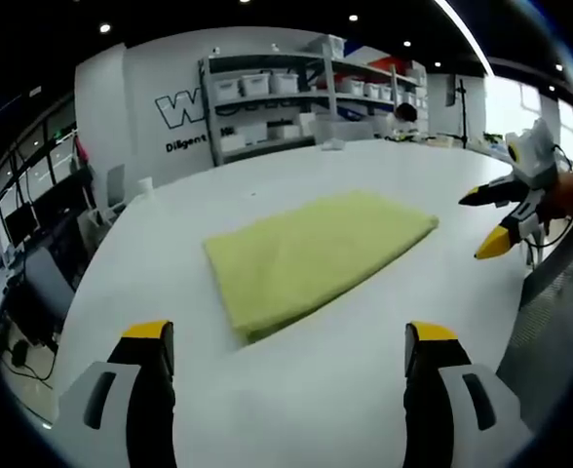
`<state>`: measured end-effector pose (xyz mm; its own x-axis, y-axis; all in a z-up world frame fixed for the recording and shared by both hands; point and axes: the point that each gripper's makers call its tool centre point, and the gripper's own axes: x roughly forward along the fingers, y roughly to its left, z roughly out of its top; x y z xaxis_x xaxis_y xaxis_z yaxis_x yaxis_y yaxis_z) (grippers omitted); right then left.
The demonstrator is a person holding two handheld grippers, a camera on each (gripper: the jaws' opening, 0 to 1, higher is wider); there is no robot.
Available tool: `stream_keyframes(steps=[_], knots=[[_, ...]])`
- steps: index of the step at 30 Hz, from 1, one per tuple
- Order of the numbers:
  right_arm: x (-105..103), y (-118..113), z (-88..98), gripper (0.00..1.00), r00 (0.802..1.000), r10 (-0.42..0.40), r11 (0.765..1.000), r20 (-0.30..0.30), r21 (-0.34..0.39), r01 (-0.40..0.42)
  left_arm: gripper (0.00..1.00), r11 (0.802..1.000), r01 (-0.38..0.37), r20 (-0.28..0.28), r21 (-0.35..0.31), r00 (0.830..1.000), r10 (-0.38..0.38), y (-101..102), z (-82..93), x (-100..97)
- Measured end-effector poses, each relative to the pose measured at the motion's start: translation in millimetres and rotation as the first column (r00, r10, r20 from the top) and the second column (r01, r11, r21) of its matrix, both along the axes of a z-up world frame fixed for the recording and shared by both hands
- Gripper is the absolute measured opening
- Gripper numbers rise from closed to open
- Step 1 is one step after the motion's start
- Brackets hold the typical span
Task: Fold the garment on the visible template until the final outline fits inside the template.
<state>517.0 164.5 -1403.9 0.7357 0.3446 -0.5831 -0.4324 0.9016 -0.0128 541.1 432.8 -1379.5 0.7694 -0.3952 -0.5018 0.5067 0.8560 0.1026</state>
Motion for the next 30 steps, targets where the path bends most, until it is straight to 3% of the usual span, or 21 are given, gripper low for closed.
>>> stream_keyframes(steps=[30], knots=[[-1.0, 0.8, -4.2, 0.97, 1.0, 0.004, 1.0, -0.014, 0.011, -0.003, 0.99, 1.0, -0.005, -0.013, -0.031, 1.0, 0.004, -1.3, -0.8, -0.2]])
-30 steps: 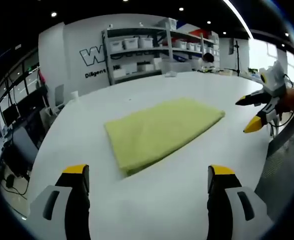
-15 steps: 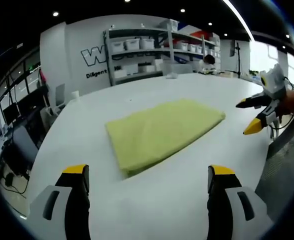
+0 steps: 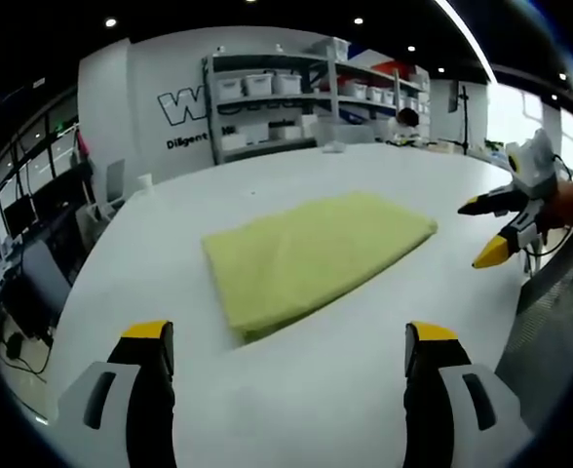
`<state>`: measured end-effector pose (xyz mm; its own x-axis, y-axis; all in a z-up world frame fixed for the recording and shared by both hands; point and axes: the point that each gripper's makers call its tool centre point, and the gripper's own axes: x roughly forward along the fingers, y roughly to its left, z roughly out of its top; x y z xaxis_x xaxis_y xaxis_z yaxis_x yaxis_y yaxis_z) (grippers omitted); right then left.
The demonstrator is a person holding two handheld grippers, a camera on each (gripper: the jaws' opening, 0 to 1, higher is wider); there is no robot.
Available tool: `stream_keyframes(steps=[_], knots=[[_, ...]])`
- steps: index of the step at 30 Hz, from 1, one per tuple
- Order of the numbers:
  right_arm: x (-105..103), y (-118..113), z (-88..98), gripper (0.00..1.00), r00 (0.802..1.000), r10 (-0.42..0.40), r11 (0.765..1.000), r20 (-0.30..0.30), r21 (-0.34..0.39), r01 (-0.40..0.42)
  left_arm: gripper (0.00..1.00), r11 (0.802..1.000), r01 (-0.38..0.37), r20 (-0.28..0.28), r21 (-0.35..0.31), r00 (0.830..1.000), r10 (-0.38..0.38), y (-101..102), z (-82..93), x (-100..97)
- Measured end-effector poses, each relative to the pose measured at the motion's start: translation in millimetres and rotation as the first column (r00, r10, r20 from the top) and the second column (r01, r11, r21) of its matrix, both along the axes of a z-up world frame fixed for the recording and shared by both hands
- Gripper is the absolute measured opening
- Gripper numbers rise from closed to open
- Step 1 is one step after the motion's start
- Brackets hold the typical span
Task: Fold the garment on the visible template until the final outline fits inside the template.
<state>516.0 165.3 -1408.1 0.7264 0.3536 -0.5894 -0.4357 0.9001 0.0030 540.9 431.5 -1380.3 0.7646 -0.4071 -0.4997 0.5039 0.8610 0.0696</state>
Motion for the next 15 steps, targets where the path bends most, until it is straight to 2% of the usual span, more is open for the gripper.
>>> stream_keyframes(steps=[9, 15], knots=[[-1.9, 3.1, -1.5, 0.97, 1.0, 0.012, 1.0, -0.007, -0.001, -0.012, 0.99, 1.0, 0.006, 0.002, 0.002, 1.0, -0.006, -1.9, 0.6, -1.4], [-2.4, 3.3, -5.9, 0.97, 1.0, 0.023, 1.0, -0.022, -0.009, -0.023, 0.99, 1.0, -0.006, 0.003, -0.021, 1.0, 0.006, -0.5, 3.4, 0.4]])
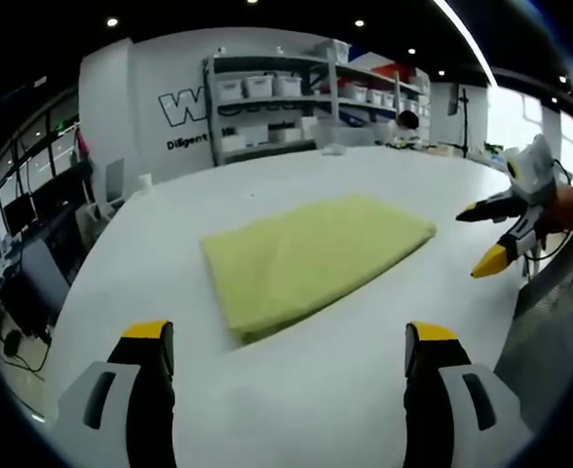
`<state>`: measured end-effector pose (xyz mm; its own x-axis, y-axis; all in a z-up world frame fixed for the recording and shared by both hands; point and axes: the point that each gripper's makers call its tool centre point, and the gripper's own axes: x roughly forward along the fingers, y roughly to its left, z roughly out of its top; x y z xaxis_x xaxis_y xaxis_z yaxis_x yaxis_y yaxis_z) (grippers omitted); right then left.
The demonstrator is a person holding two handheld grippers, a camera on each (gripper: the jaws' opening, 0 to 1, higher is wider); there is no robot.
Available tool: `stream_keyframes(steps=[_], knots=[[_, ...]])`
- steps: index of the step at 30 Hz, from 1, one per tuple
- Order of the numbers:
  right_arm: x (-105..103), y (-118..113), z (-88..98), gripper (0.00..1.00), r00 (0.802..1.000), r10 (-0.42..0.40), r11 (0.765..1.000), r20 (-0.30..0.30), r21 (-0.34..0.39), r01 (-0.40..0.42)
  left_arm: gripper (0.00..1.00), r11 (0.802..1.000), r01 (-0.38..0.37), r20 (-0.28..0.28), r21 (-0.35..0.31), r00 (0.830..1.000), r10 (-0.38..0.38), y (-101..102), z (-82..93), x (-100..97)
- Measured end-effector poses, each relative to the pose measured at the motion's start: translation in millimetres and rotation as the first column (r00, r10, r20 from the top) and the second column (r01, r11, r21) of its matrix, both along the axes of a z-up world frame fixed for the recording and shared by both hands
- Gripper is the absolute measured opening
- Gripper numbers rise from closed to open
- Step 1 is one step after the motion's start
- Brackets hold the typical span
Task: Fold the garment on the visible template until the final outline fits inside the template.
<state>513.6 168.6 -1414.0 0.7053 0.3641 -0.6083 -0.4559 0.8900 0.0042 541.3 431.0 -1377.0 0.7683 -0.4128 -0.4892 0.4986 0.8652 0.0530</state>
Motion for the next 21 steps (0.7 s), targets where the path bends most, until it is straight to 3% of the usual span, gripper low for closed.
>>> stream_keyframes(steps=[21], knots=[[-8.7, 15.6, -3.1, 0.97, 0.998, 0.064, 0.998, -0.027, -0.007, -0.065, 0.99, 1.0, -0.029, -0.013, -0.011, 1.0, 0.029, 4.8, -1.5, 1.6]])
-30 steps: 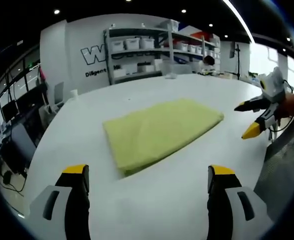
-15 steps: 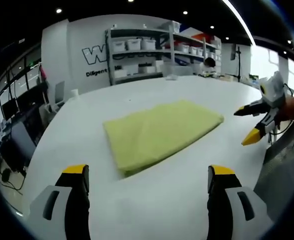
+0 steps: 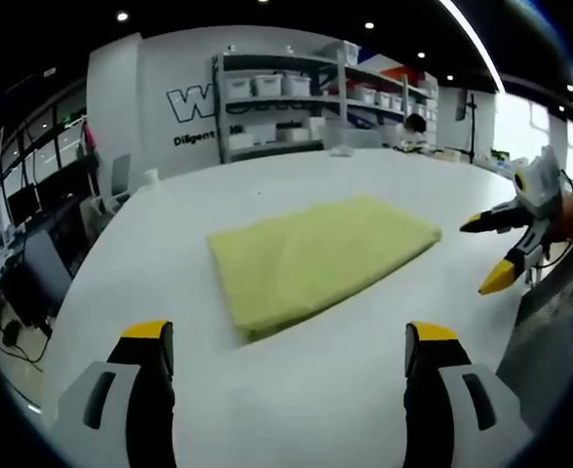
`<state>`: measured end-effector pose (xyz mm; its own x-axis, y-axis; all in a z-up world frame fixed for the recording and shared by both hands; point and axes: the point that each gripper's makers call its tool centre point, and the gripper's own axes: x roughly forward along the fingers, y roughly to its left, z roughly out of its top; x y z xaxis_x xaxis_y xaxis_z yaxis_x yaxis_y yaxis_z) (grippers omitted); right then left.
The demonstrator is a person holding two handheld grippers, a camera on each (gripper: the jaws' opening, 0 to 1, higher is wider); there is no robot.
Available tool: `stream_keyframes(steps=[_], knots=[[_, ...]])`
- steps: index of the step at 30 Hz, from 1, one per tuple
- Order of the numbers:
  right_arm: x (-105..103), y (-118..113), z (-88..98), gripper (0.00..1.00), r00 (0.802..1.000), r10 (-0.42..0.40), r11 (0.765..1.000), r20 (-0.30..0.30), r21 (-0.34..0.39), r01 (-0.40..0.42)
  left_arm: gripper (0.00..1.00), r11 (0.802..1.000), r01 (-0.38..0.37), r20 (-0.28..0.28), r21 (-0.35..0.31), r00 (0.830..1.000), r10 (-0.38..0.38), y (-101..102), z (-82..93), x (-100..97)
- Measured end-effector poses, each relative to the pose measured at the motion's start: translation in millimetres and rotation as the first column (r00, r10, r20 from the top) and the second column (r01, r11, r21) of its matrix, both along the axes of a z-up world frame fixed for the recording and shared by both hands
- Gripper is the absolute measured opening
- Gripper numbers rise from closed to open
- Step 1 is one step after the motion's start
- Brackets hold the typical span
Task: Fold the garment on the visible template until the final outline fits inside the template.
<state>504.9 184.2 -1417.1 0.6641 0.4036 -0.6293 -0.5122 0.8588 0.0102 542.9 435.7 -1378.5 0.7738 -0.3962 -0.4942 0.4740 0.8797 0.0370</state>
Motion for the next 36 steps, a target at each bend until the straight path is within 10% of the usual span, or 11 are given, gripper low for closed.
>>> stream_keyframes(steps=[36], knots=[[9.2, -6.4, 10.5, 0.97, 0.999, -0.035, 0.999, 0.036, 0.039, 0.033, 0.99, 0.999, -0.019, -0.033, -0.036, 0.999, 0.017, 1.2, -3.8, 0.6]])
